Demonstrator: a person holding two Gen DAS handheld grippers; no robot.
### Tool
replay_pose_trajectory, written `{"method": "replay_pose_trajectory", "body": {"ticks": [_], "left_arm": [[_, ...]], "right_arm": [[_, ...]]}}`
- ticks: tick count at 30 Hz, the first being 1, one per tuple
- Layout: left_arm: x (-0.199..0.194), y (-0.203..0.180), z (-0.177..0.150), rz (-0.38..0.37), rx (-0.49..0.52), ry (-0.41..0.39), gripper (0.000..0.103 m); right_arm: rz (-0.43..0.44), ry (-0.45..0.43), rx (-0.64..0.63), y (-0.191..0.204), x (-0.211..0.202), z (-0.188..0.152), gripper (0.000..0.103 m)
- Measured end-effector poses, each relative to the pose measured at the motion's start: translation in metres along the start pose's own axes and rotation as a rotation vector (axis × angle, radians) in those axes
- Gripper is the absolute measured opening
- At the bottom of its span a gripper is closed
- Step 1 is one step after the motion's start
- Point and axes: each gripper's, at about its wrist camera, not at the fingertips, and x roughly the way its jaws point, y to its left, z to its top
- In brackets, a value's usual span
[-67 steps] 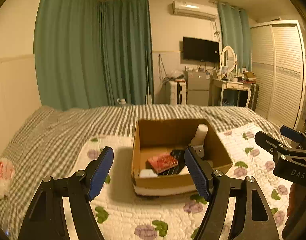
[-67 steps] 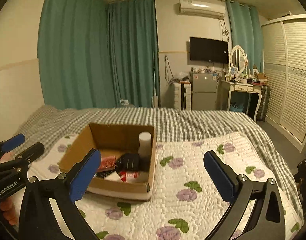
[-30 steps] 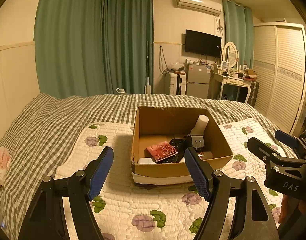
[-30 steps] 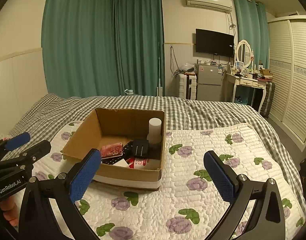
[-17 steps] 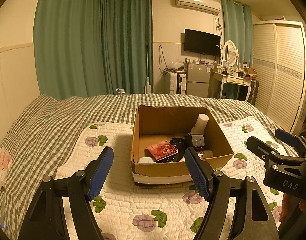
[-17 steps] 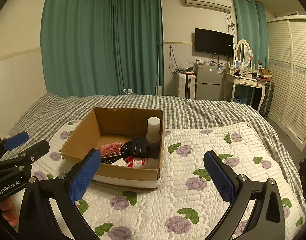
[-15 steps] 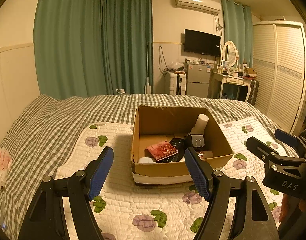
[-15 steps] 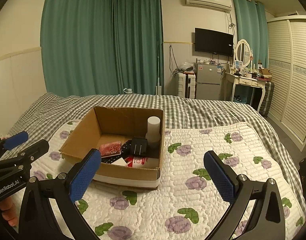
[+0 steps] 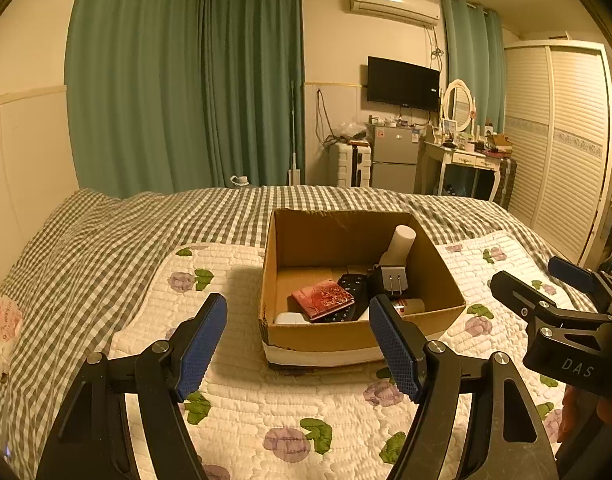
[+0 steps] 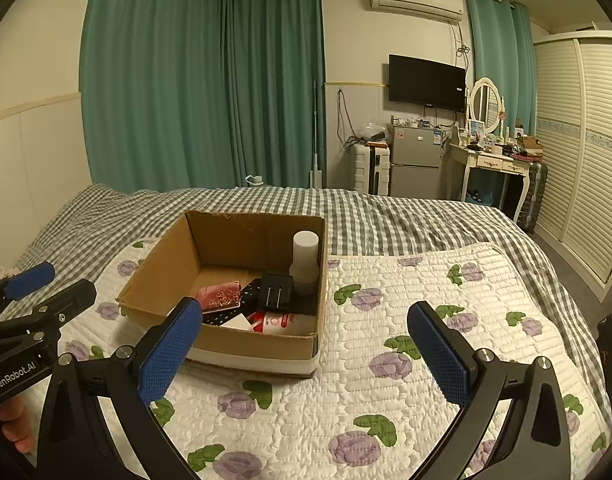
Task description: Organize rigid objects
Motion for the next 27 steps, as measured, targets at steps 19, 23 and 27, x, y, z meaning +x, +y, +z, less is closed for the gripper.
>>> {"method": "replay_pose_trajectory", "body": {"ticks": [19, 23, 27], "left_arm": [[0.0002, -0.0015, -0.0002, 0.005, 0.012, 0.002, 0.076], [0.0001, -0.0015, -0.0008, 0.006, 0.011, -0.002, 0.076], [-0.0003, -0.0030, -0.0033, 0.012, 0.015, -0.009, 0.076]], "right_arm": [[-0.001, 0.005, -0.002, -0.0002, 0.0003, -0.0015, 0.103], [-0.001, 0.008, 0.000, -0.0006, 0.0011, -0.0030, 0.103], [-0.002, 0.012, 0.000, -0.0023, 0.0011, -0.0055, 0.103]]}}
